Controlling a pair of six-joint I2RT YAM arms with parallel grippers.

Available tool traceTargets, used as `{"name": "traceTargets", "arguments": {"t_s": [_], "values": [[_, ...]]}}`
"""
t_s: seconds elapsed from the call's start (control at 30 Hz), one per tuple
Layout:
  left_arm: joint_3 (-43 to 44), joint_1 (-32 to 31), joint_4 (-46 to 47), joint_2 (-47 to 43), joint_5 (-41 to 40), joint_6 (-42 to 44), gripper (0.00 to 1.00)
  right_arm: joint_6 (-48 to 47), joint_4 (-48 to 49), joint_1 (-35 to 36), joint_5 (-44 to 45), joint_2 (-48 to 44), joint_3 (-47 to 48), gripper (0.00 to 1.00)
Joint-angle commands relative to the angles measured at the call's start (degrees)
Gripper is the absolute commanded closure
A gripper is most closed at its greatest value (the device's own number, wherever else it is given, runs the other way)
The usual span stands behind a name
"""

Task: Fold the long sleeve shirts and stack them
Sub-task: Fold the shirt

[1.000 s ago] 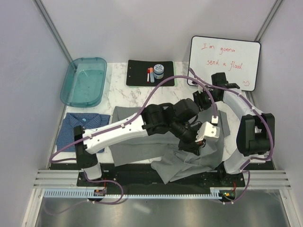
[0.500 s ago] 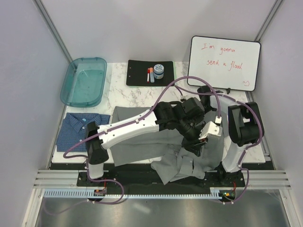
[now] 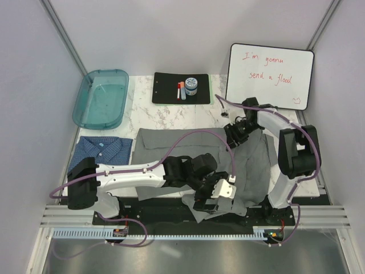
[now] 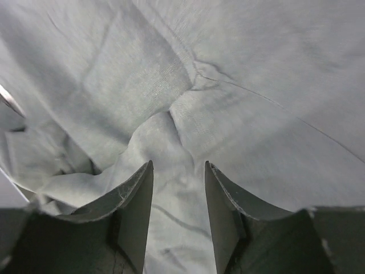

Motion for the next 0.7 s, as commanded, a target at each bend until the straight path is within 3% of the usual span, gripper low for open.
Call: {"name": "traceTargets", "arguments": {"t_s": [0.0,0.13,0.27,0.5,0.67], "values": [[-2.1,0.7,16.0,-1.1,-6.5,-4.1,0.02,5.0,-6.2,-6.8,-1.9,-8.3,5.5,0.52],[-4.9,1.7,23.1,-0.9,-5.3,-4.9,0.04,7.5,-7.6,-13.6,2.5,-13.0,2.0,0.5],[-7.7,4.6,27.7,-0.8,-1.6,-6.7,0.05,11.0,-1.7,-16.5,8.8,-13.4,-0.3,0.52],[-8.6,17.0,26.2,-5.4,1.2,-8.3,0.06,14.7,3.3,-19.2,13.3,-3.2,3.4,0.56],[-11.9,27.6,21.5,-12.7,2.7,-7.3,0.06,16.1,6.7,-20.7,14.5,1.3,5.7,0.53]]}}
